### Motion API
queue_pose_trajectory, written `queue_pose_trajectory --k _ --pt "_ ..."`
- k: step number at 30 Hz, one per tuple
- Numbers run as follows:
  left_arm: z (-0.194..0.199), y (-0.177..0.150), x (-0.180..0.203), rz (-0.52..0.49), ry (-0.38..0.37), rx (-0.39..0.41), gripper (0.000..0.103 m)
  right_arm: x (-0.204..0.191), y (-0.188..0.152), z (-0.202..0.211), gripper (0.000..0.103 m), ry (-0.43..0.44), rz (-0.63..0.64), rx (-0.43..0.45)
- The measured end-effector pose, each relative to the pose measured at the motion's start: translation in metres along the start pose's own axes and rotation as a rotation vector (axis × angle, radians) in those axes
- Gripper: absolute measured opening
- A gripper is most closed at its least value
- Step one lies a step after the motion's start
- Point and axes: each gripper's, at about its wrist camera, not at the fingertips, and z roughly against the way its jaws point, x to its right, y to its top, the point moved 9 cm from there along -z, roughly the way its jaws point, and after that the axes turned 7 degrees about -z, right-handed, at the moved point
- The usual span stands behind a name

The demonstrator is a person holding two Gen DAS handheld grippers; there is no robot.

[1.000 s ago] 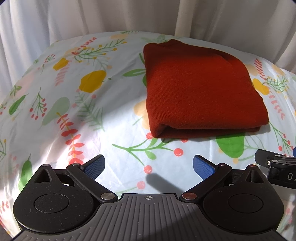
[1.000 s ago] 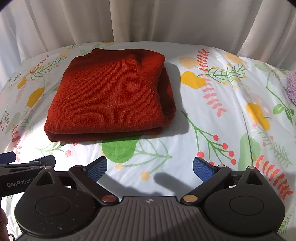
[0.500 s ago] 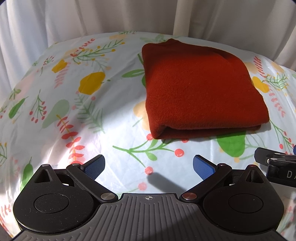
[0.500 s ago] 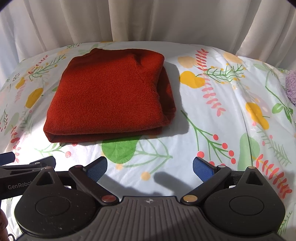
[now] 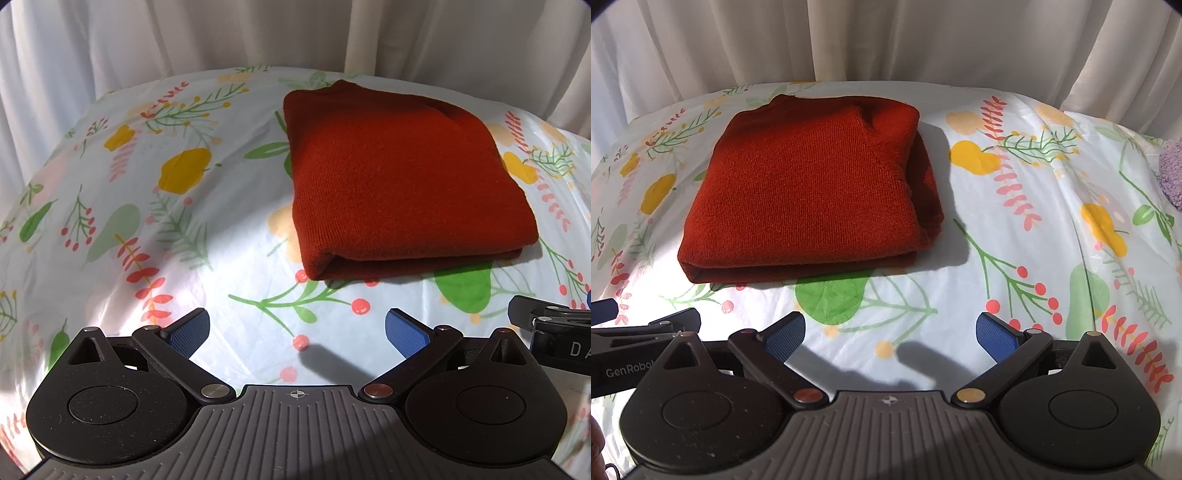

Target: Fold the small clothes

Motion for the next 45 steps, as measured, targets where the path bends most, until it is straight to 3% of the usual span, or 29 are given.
queue_pose_trajectory --k 21,36,45 --pt "0.0099 0.0016 0.0026 -0.017 0.028 0.035 0.103 0.0022 0.0018 0.0067 0.099 0.003 0.008 0.025" --pt "0.0039 -0.0044 0.0094 -0.002 -0.009 -0.018 0.103 0.0052 0.0042 0.0088 0.099 -0.004 0.012 0.034" --pt "0.0072 -0.0035 0.0103 -0.005 -0.016 -0.002 0.103 0.0025 0.0038 0.0097 0.099 -0.004 0.02 0.036"
